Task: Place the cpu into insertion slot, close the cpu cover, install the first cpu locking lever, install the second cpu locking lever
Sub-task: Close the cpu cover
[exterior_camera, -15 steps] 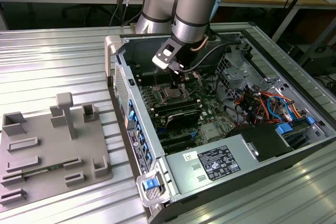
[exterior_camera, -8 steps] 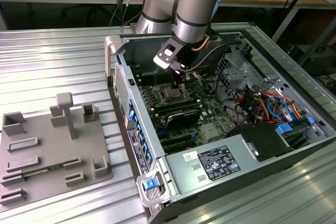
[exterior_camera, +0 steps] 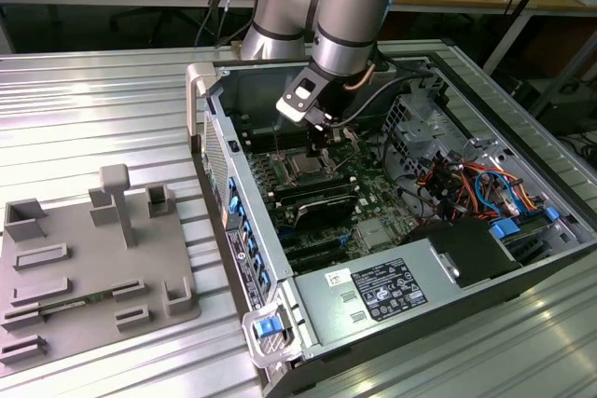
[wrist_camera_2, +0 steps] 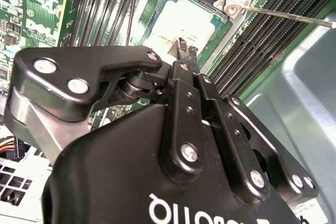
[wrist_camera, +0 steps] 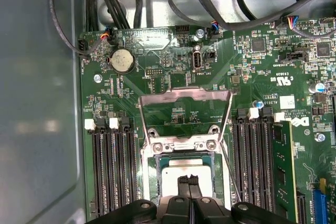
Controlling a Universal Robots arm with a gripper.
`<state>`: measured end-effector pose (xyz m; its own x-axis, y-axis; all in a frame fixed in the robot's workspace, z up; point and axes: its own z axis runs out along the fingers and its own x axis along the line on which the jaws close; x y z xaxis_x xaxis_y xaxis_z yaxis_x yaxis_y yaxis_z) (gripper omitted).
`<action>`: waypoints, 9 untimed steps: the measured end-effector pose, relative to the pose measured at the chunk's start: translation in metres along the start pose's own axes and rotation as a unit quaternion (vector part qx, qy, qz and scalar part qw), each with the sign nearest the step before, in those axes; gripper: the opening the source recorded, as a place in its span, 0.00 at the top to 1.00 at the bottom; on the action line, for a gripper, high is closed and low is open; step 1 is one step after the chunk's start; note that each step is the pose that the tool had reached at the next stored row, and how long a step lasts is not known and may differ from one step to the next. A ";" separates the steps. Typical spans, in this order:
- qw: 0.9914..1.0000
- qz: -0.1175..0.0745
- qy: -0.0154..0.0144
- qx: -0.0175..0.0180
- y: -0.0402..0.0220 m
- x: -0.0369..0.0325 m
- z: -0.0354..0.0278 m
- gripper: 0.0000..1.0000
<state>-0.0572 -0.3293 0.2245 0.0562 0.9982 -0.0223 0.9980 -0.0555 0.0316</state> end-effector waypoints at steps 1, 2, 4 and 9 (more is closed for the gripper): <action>1.000 0.000 0.000 0.000 0.0000 -0.0001 -0.0009 0.89; 1.000 0.000 0.000 0.000 0.0000 -0.0001 -0.0016 0.89; 1.000 0.000 0.000 0.000 0.0001 -0.0002 -0.0042 0.89; 1.000 0.000 0.000 0.000 0.0004 -0.0004 -0.0147 0.89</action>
<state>-0.0573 -0.3293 0.2392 0.0561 0.9982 -0.0224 0.9980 -0.0554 0.0315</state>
